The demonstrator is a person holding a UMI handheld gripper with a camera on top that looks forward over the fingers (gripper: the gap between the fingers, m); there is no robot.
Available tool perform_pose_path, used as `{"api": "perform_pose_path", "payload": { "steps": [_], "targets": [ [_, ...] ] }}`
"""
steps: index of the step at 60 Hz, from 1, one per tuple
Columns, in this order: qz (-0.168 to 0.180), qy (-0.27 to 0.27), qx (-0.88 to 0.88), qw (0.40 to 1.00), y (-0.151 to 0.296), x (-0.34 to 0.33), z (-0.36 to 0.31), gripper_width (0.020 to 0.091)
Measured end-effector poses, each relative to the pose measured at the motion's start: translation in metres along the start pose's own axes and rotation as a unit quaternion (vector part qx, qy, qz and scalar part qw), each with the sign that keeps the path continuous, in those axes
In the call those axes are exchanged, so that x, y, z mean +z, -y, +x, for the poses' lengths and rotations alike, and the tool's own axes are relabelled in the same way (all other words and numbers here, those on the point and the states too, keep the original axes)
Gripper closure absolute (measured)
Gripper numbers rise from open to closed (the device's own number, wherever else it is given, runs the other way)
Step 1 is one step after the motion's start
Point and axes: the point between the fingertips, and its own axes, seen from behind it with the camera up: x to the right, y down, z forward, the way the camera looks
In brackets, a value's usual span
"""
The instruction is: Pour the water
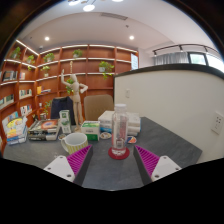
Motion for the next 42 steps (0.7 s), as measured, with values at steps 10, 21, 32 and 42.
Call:
{"api": "perform_pose_path", "payload": {
  "steps": [10,21,32,42],
  "targets": [
    [0.0,0.005,-0.024,1.0,0.009,-0.054,-0.003,0.0241],
    [0.031,0.031,0.0,0.999,0.027,-0.092,-0.019,0.024],
    [0.042,0.046,0.002,0.998,0.034,-0.112,-0.031,0.0243],
    [0.047,0.043,-0.003,0.998,0.035,-0.117,-0.033,0.0244]
  ]
}}
